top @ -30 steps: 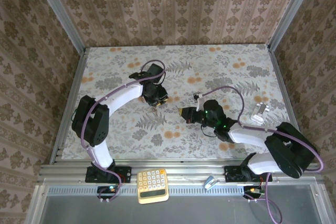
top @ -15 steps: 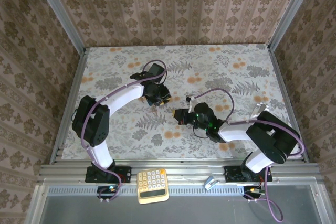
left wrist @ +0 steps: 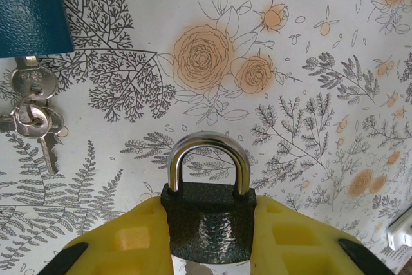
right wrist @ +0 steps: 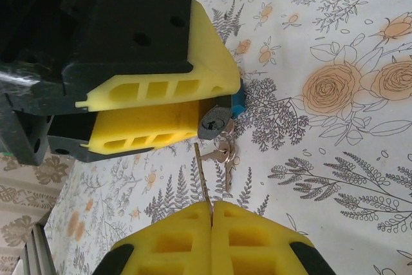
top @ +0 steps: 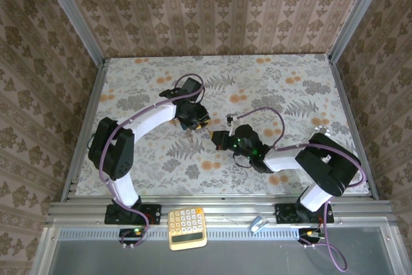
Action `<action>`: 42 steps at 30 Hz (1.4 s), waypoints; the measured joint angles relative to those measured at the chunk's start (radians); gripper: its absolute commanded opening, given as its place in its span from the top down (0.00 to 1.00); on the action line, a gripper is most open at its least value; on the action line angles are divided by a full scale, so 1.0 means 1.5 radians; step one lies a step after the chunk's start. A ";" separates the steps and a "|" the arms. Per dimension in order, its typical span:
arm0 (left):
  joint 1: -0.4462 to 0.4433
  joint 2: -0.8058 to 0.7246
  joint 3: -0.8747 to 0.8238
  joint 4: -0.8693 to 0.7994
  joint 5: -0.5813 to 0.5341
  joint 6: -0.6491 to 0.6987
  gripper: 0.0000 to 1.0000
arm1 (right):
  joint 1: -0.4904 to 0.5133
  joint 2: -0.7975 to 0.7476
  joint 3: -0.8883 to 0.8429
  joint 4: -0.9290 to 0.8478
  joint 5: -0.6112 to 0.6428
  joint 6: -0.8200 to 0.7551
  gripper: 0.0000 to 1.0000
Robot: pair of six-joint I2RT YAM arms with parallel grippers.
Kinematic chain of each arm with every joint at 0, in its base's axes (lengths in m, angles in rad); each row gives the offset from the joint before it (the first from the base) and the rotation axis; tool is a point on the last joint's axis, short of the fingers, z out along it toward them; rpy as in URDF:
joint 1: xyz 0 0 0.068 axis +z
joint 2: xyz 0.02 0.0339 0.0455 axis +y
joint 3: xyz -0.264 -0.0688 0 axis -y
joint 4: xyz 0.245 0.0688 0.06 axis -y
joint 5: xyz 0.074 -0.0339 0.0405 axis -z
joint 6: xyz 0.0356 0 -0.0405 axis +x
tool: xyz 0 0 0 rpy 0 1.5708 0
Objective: Unlock with the key
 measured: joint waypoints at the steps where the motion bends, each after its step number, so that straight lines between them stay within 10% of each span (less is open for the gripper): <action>1: -0.001 0.000 0.000 0.001 0.001 -0.001 0.73 | 0.000 0.003 0.002 0.000 0.000 0.000 1.00; 42: -0.022 0.000 -0.008 0.044 0.003 -0.024 0.75 | -0.001 0.018 0.020 -0.012 0.052 0.058 1.00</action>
